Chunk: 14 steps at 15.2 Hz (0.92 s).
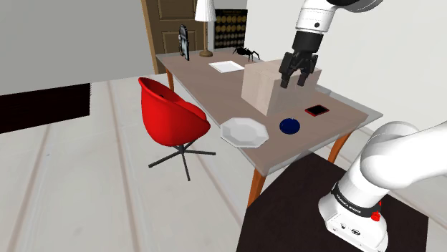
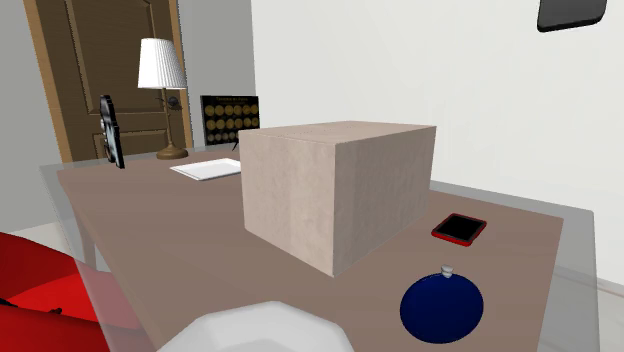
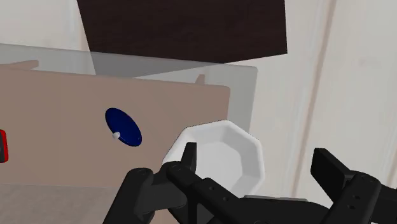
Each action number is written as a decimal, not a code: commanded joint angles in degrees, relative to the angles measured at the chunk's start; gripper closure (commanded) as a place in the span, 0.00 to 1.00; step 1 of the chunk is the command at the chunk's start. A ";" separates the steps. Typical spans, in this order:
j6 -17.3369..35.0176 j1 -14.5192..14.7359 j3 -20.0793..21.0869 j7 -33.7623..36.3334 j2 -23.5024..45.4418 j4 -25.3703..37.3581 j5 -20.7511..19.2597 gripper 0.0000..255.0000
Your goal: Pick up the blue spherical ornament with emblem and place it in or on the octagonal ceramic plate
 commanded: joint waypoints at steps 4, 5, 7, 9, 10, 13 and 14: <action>3.61 -0.28 -2.10 -5.34 -0.94 -4.93 -2.86 0.00; 4.90 -0.42 -2.85 -7.12 -1.09 -6.45 -3.85 0.00; 7.62 -0.76 -4.43 -10.65 -1.11 -9.30 -5.91 0.00; 10.56 -1.17 -6.12 -14.15 -0.74 -11.87 -8.05 0.00; 12.11 -1.41 -7.00 -15.89 -0.38 -13.05 -9.14 0.00; 17.13 -2.21 -9.79 -21.08 1.39 -16.10 -12.45 0.00; 18.93 -2.50 -10.75 -22.79 2.23 -16.95 -13.56 0.00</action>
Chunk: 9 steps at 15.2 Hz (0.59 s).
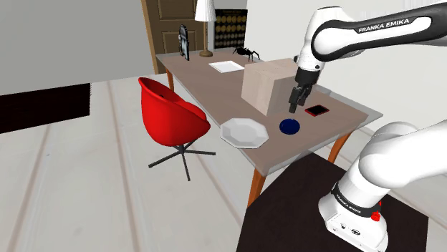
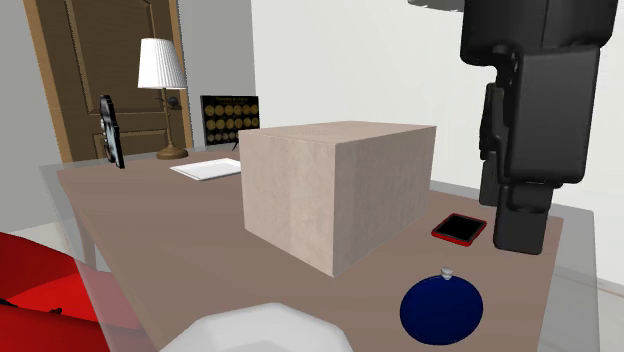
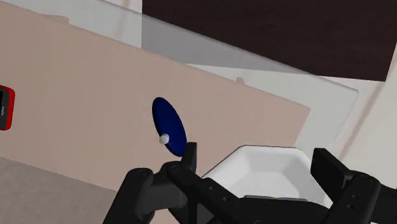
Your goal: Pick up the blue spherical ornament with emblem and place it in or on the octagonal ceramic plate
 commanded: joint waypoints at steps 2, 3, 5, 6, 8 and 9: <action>5.50 -0.93 -3.04 -5.38 2.53 -2.50 -3.45 0.00; 7.48 -1.20 -4.07 -7.06 3.77 -3.06 -4.52 0.00; 11.60 -1.67 -6.18 -10.41 6.66 -3.90 -6.57 0.00; 13.73 -1.88 -7.24 -12.08 8.30 -4.16 -7.53 0.00; 18.12 -2.15 -9.43 -15.40 11.96 -4.37 -9.26 0.00; 20.35 -2.22 -10.52 -17.08 13.97 -4.31 -10.00 0.00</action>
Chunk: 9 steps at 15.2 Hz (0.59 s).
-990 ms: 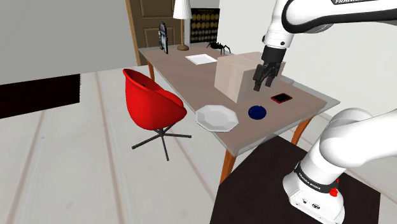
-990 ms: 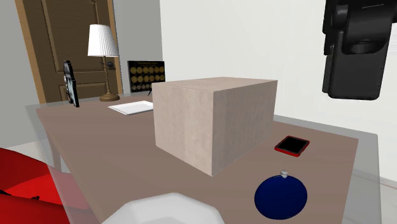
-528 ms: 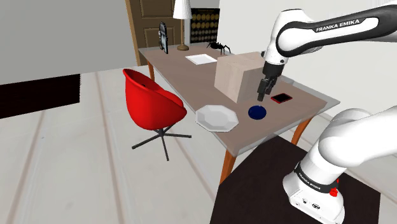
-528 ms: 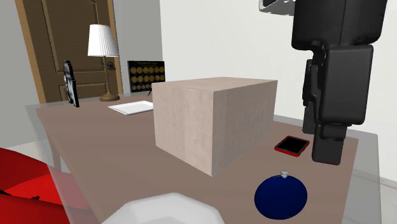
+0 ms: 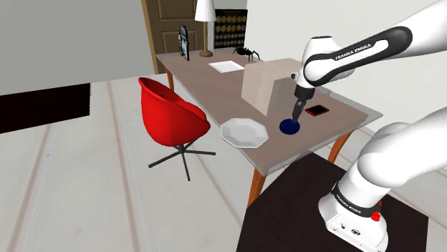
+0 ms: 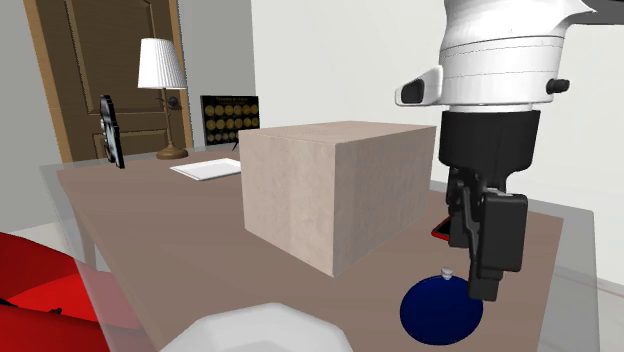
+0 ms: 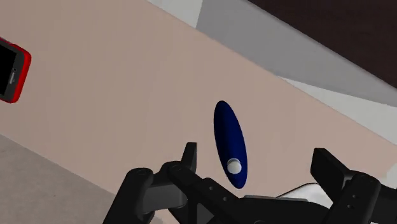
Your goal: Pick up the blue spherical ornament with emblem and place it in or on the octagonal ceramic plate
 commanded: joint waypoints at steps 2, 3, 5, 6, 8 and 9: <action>4.27 -0.34 -1.97 -2.75 3.32 -0.43 -1.33 0.00; 5.29 -0.32 -2.18 -2.78 3.97 -0.80 -1.38 0.00; 7.36 -0.26 -2.58 -2.87 5.33 -1.52 -1.46 0.00; 8.41 -0.22 -2.79 -2.91 6.05 -1.85 -1.48 0.00; 11.15 -0.08 -3.34 -3.07 8.02 -2.64 -1.47 0.00; 11.15 -0.08 -3.34 -3.07 8.02 -2.64 -1.47 0.00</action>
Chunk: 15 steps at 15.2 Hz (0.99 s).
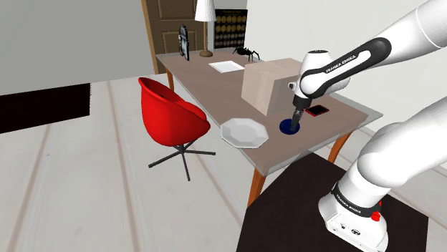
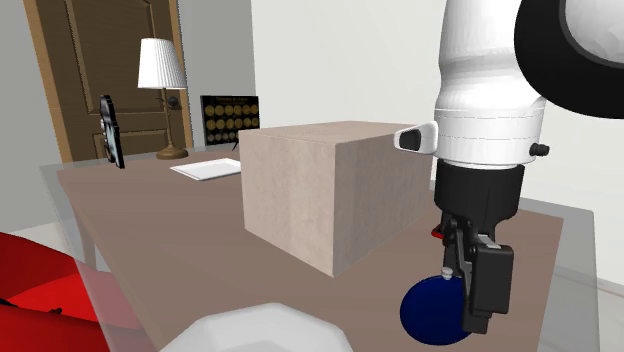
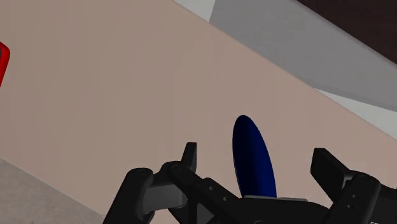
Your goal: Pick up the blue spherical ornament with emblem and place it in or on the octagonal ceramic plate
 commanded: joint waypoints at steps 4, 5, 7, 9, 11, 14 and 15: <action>0.75 0.05 -0.06 0.07 0.42 -0.30 -0.01 0.00; 0.75 0.05 -0.06 0.07 0.42 -0.30 -0.01 0.00; 0.74 0.05 -0.06 0.06 0.42 -0.29 -0.01 0.00; 0.74 0.05 -0.06 0.06 0.42 -0.29 -0.01 1.00; 0.74 0.05 -0.06 0.06 0.42 -0.29 -0.01 1.00; 0.73 0.05 -0.05 0.07 0.40 -0.30 -0.01 1.00; 0.73 0.05 -0.06 0.07 0.40 -0.30 -0.01 1.00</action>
